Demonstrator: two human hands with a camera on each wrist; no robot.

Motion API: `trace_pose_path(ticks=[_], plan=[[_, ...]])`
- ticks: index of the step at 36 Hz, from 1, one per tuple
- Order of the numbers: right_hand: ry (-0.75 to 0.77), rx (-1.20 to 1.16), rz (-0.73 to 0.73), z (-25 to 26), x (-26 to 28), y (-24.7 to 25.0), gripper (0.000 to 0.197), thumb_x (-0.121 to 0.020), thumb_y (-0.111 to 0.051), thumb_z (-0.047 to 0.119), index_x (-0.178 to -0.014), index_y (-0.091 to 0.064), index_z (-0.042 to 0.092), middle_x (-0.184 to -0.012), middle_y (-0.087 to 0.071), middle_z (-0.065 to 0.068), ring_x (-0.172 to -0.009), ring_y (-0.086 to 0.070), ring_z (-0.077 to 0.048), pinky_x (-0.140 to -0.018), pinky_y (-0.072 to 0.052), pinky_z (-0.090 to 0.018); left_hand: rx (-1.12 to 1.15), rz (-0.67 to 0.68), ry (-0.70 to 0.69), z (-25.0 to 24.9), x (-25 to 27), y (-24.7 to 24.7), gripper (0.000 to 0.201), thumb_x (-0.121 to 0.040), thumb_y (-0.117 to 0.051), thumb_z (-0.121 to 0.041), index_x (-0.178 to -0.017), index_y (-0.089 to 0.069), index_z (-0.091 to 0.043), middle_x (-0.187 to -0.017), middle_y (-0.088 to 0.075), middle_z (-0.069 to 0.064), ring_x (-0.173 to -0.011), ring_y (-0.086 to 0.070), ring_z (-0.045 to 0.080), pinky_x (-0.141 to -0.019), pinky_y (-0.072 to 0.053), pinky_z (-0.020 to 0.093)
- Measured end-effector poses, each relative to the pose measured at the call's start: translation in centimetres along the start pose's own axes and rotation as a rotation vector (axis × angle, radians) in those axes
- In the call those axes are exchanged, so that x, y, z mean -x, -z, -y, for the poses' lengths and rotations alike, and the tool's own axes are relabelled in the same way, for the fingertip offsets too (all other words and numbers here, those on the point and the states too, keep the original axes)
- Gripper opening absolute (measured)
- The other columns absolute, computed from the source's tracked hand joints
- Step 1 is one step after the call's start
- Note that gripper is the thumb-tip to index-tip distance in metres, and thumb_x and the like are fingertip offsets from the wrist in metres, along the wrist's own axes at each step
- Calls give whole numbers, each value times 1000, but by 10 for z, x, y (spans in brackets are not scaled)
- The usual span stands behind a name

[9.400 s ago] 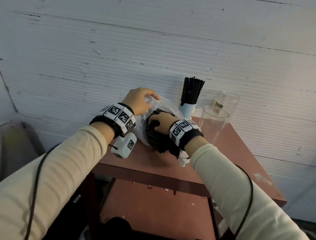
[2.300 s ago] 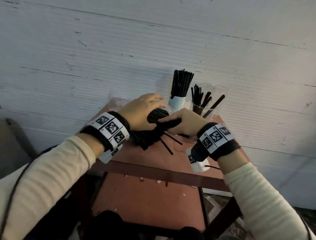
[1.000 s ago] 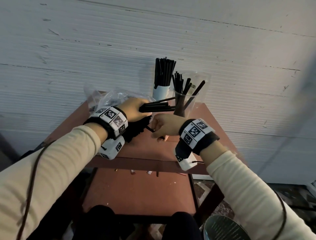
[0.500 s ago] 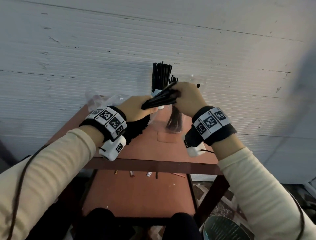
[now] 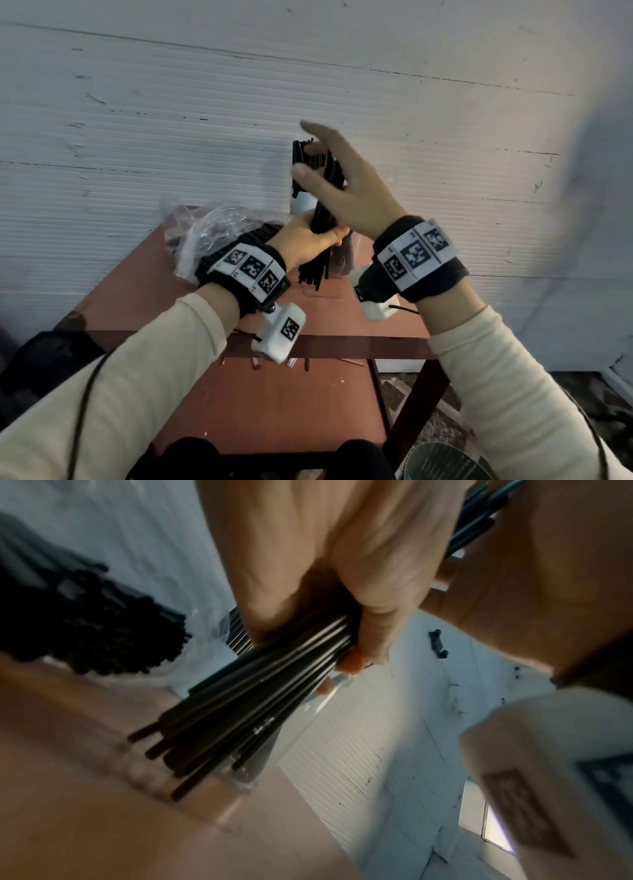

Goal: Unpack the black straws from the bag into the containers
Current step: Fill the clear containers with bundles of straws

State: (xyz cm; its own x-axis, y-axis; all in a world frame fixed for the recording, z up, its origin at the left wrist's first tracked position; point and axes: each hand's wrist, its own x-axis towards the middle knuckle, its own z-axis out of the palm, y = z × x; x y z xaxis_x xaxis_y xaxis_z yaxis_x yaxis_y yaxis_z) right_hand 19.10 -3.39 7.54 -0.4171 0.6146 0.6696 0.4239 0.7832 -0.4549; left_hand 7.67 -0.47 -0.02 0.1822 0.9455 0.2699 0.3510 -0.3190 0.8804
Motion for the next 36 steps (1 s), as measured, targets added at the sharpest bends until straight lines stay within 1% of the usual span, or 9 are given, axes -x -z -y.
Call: trace_pose_path(ticks=[4, 10, 15, 20, 24, 27, 29, 33, 36], plan=[[8, 133, -42, -29, 4, -14, 25, -93, -61, 23, -115, -65, 14, -109, -62, 1, -96, -54, -1, -84, -34, 0, 82, 44, 91, 17, -1, -8, 26, -86, -72, -28, -106, -66, -12, -107, -73, 5, -105, -66, 16, -102, -49, 41], [67, 88, -186, -36, 3, -17, 42, -85, -68, 16, -124, -53, 13, -116, -56, -3, -105, -50, -5, -90, -32, -1, 201, 55, 124, 24, -3, -7, 33, -84, -74, -23, -112, -66, -7, -108, -72, 13, -104, -68, 21, -102, -48, 42], [11, 197, 50, -48, 0, -24, 16, -94, -58, 22, -106, -64, 14, -104, -62, 0, -95, -56, -9, -83, -33, -2, 208, 34, 143, 31, -6, -6, 36, -74, -78, -30, -106, -70, -16, -105, -74, 4, -103, -68, 15, -102, -49, 42], [7, 188, -16, -50, 2, -29, 17, -92, -61, 22, -106, -65, 15, -108, -61, 0, -97, -57, -12, -86, -36, -5, 145, 77, 159, 34, -7, -8, 28, -79, -76, -31, -97, -72, -10, -102, -74, 7, -102, -67, 17, -101, -48, 35], [-21, 121, -24, -44, 5, -27, 58, -87, -69, 28, -138, -43, 19, -134, -45, -4, -123, -45, -12, -103, -37, -23, 28, 18, 124, 32, -7, -6, 34, -89, -65, -39, -72, -66, -10, -81, -70, 8, -84, -66, 19, -79, -49, 24], [-91, 13, -101, -37, 7, -18, 96, -76, -79, 40, -148, -19, 21, -143, -31, -2, -131, -35, -10, -105, -37, -24, 30, 11, 66, 25, -7, -1, 35, -87, -61, -47, -70, -63, -16, -75, -68, 4, -82, -67, 18, -89, -52, 36], [-173, 15, -68, -34, 8, -9, 107, -68, -82, 47, -148, -15, 23, -138, -30, 0, -127, -37, -13, -104, -38, -27, 59, 70, 2, 14, -2, 5, 25, -94, -58, -34, -73, -61, -19, -75, -65, 0, -81, -65, 16, -88, -51, 34], [-261, 51, 208, -33, 9, 7, 81, -67, -82, 49, -135, -43, 32, -121, -44, 9, -118, -46, -11, -102, -43, -31, -53, 354, -107, -8, 6, 15, 23, -97, -58, -24, -93, -70, -4, -84, -70, 5, -89, -69, 23, -91, -54, 35], [-239, 2, 347, -28, 9, 7, 38, -76, -79, 38, -110, -64, 28, -79, -62, 21, -79, -60, 4, -73, -46, -14, -122, 486, -86, -14, 5, 15, 28, -96, -61, -25, -99, -69, 2, -92, -71, 14, -91, -70, 23, -94, -54, 37]])
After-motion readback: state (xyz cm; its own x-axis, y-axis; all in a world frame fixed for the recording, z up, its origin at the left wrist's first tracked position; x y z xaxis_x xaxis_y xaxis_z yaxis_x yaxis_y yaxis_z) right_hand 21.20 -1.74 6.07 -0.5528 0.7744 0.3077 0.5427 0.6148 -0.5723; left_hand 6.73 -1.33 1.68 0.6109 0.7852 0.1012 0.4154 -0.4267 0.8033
